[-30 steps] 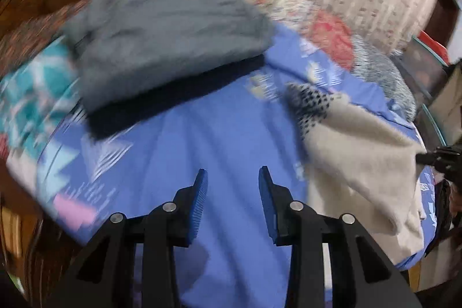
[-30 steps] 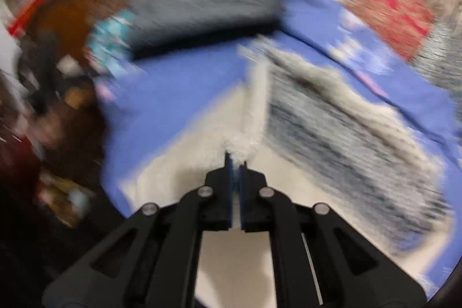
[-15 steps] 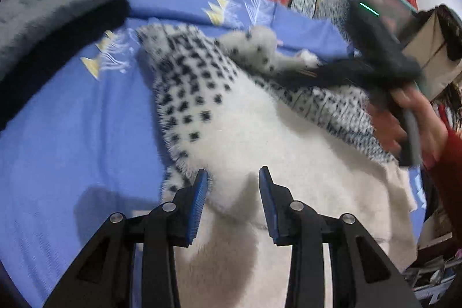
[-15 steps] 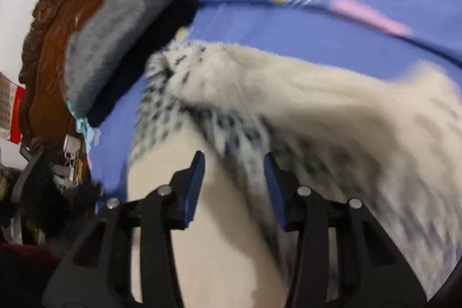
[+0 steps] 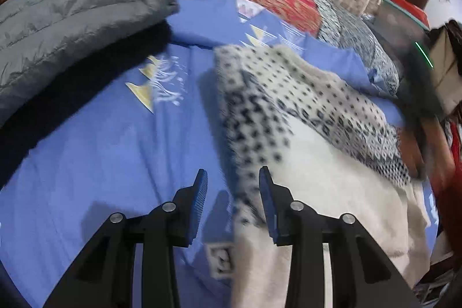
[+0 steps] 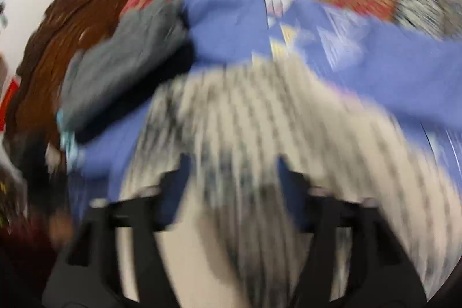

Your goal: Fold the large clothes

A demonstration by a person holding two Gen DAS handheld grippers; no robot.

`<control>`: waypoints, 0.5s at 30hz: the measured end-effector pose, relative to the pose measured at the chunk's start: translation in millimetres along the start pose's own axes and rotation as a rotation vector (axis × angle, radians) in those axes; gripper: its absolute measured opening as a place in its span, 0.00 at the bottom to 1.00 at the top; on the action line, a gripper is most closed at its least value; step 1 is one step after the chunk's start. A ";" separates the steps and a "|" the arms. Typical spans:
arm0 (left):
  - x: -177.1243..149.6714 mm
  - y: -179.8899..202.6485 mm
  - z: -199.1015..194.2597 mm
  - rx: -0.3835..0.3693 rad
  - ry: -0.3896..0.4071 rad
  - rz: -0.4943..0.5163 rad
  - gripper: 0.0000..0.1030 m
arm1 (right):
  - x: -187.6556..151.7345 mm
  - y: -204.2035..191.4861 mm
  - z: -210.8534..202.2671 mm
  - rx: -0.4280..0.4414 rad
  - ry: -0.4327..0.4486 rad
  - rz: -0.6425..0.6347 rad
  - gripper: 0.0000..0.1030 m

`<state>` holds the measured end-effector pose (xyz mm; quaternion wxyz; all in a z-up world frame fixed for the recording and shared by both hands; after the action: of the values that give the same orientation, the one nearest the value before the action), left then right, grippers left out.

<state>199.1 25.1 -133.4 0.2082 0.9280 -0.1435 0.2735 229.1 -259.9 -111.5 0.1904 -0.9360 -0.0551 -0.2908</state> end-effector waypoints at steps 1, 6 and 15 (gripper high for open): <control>8.2 -5.2 2.1 0.011 -0.011 -0.004 0.58 | -25.3 6.0 -15.2 -0.023 -0.012 0.012 0.67; 74.7 7.8 33.7 -0.016 -0.039 0.096 0.79 | -133.0 25.2 -66.1 -0.053 -0.104 0.176 0.68; 115.4 25.4 108.2 0.053 -0.142 0.107 0.32 | -105.5 38.5 -99.5 -0.185 -0.021 0.098 0.10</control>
<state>331.2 -65.0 -142.7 0.1580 0.9413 -0.1999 0.2212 98.3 -333.3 -108.1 0.1168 -0.9542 0.0156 -0.2751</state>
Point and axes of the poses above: each gripper's, at about its wrist camera, not at the fingertips, and z roughly the way its jaws point, y to its right, x to its top, the point moved 8 cm from there along z, roughly the way its jaws point, and after that the axes turned 3 degrees about -x, right-handed, at the moved point
